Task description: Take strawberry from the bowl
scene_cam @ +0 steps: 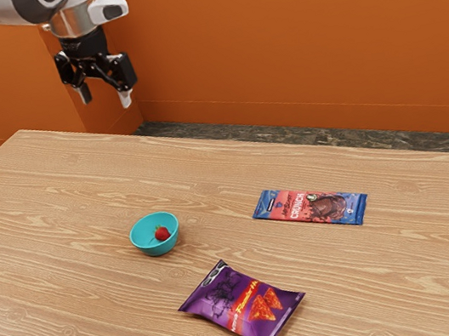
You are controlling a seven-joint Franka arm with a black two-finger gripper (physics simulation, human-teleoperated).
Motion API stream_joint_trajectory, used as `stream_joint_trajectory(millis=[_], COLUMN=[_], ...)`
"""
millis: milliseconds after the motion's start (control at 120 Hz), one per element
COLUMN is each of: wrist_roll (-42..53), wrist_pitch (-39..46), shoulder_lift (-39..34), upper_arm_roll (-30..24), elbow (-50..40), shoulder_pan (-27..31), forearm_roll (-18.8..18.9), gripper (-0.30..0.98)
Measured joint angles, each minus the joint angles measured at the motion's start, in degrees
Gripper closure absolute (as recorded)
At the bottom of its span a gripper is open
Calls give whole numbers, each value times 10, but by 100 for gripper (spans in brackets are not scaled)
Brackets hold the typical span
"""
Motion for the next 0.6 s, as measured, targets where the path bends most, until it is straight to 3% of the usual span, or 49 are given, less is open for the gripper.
stream_joint_trajectory(millis=[200, 600], wrist_roll=[-25, -291], wrist_pitch=[25, 210], shoulder_lift=[-1, 83], upper_arm_roll=[0, 3], elbow=[-18, -127], shoulder_pan=[-4, 0], forearm_roll=[-1, -24], gripper=[2, 2])
